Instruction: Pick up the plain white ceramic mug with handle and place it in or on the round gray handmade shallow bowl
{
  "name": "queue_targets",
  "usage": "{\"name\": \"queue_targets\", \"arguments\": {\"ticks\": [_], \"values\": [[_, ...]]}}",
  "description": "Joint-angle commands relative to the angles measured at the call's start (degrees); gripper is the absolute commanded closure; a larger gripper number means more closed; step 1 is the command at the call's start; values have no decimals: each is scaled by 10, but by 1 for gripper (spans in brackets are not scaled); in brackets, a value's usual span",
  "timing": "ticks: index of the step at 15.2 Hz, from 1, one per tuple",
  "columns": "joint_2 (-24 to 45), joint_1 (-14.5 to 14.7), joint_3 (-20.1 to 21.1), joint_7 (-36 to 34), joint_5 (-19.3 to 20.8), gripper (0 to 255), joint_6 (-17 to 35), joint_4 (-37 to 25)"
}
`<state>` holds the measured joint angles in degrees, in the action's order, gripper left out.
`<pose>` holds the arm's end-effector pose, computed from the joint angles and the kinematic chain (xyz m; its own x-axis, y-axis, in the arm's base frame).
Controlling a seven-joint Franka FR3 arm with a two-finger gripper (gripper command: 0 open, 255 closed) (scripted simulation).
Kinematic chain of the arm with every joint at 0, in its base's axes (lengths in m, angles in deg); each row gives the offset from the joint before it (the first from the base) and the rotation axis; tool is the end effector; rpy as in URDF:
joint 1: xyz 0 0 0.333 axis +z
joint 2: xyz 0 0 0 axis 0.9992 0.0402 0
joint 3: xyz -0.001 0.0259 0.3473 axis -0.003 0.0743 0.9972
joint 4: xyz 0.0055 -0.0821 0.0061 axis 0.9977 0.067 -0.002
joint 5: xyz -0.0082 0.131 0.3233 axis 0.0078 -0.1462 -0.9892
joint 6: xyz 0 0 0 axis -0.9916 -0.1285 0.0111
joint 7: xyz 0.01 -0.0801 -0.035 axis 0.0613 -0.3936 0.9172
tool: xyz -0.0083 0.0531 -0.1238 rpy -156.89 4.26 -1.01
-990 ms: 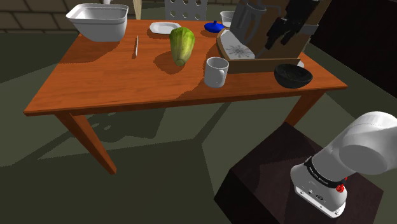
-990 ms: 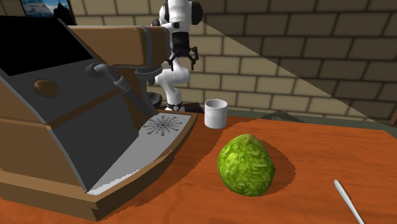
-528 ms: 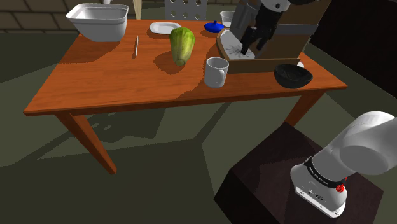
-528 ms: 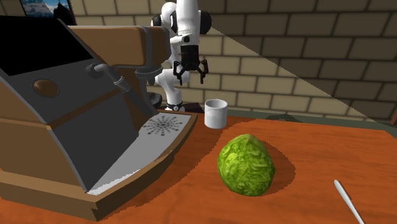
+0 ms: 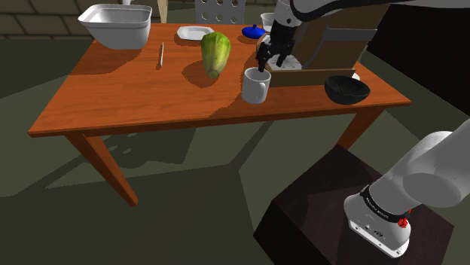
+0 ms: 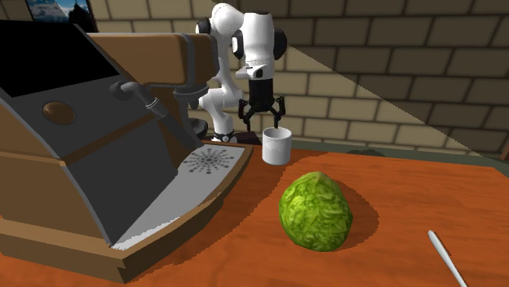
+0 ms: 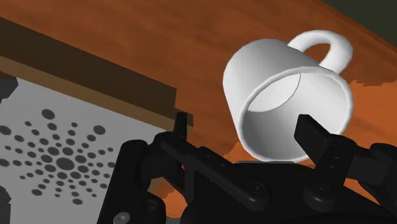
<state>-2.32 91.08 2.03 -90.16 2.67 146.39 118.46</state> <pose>0.4895 0.0623 0.5401 0.9922 -0.0478 0.1154 -0.0450 -0.9986 -0.0270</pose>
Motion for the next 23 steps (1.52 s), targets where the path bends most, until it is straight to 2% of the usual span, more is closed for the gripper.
{"name": "queue_targets", "arguments": {"ticks": [1,7,15,16,23], "values": [[18,1,1,-2,0,0,11,-5],[34,1,2,-2,1,0,59,26],[34,1,2,-2,1,0,59,26],[34,1,2,-2,1,255,59,26],[34,1,2,-2,1,255,59,26]]}}
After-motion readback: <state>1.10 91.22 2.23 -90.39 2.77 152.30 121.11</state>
